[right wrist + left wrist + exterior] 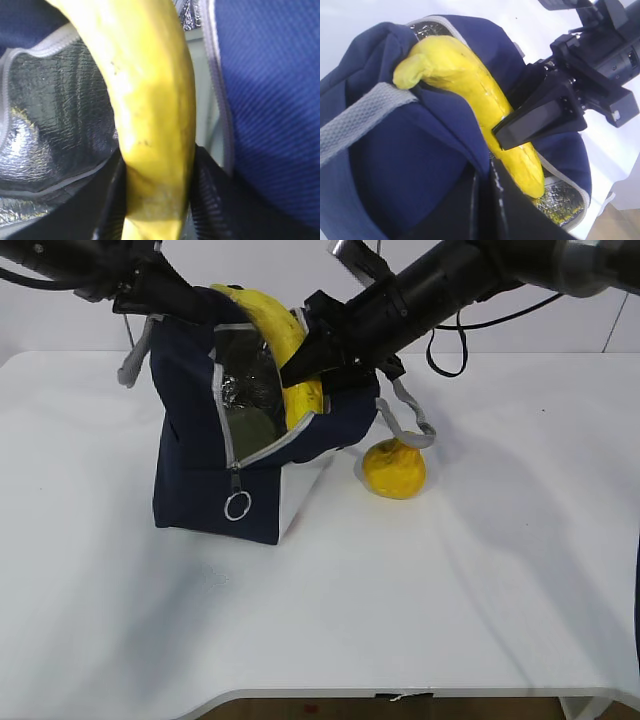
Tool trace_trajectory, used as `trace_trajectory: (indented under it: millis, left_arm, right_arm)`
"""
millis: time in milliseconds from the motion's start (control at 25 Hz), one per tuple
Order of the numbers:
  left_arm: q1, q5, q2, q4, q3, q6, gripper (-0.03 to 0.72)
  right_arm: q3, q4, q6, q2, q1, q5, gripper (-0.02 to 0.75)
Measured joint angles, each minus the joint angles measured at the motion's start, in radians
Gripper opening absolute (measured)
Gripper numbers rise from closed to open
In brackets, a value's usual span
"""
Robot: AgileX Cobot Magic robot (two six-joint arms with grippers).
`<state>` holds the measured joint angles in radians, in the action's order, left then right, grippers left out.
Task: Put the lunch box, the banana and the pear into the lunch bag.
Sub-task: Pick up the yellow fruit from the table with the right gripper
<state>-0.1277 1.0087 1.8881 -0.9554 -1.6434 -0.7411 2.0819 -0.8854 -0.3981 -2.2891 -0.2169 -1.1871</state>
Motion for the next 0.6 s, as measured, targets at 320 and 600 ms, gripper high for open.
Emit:
trace_trajectory:
  millis: [320,600]
  left_arm:
    - [0.0,0.0,0.0,-0.002,0.0,-0.002,-0.002]
    - [0.0,-0.002,0.0,-0.004,0.0,-0.004,-0.002]
  right_arm:
    - [0.0,0.004,0.001,0.0,0.0,0.012,0.279]
    - [0.0,-0.003,0.001,0.0,0.0,0.022,0.346]
